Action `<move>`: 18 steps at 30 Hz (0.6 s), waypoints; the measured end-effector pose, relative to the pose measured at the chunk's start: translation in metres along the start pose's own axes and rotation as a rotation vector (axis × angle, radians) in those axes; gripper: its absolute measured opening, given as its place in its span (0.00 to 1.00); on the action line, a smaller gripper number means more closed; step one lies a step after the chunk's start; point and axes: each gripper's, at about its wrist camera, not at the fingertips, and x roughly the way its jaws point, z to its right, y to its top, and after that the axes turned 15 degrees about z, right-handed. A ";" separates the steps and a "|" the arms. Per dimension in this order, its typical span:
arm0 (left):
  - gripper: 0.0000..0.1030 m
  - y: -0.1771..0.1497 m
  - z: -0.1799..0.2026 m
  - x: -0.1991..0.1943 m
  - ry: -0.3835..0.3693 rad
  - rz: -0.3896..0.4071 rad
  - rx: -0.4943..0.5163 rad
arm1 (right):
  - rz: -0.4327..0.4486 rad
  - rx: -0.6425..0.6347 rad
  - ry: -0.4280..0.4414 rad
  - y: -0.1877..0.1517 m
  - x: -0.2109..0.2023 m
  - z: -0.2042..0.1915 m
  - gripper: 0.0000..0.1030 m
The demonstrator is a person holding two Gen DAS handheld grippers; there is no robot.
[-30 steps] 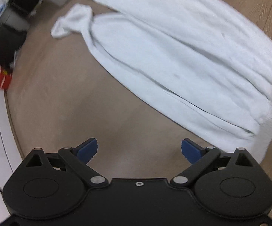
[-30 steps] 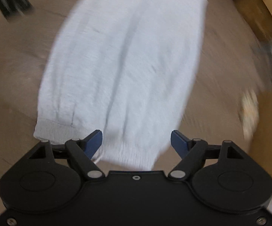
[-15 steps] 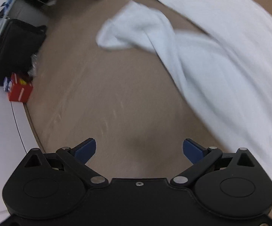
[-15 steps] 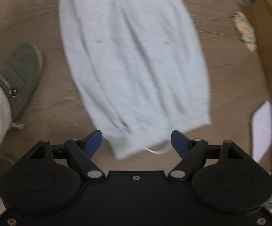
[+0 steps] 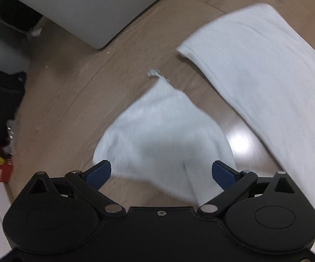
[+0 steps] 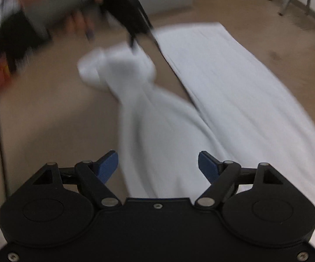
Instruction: Fold clothes
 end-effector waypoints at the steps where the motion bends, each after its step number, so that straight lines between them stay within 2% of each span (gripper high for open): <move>1: 0.96 0.006 -0.003 0.008 -0.020 0.006 0.001 | 0.021 0.019 0.007 0.005 0.013 0.001 0.81; 4: 0.96 0.018 -0.017 0.029 -0.084 0.028 -0.002 | 0.102 0.124 0.037 0.025 0.071 0.014 0.81; 6: 0.96 0.020 -0.037 0.045 -0.123 0.046 -0.011 | 0.117 0.200 0.076 0.036 0.104 0.030 0.81; 10: 0.96 0.013 -0.065 0.058 -0.153 0.110 0.018 | 0.093 0.310 0.192 0.040 0.170 0.062 0.81; 12: 0.96 0.011 -0.076 0.060 -0.161 0.129 0.000 | 0.078 0.328 0.246 0.040 0.190 0.066 0.81; 13: 0.96 0.011 -0.087 0.061 -0.165 0.155 -0.024 | 0.082 0.328 0.286 0.037 0.200 0.066 0.77; 15: 0.96 0.011 -0.109 0.062 -0.159 0.199 -0.093 | 0.093 0.298 0.342 0.034 0.217 0.061 0.44; 16: 0.96 0.011 -0.120 0.063 -0.156 0.220 -0.128 | 0.113 0.272 0.342 0.034 0.216 0.056 0.06; 18: 0.96 0.009 -0.145 0.056 -0.136 0.260 -0.215 | 0.215 0.172 0.354 0.037 0.200 0.038 0.06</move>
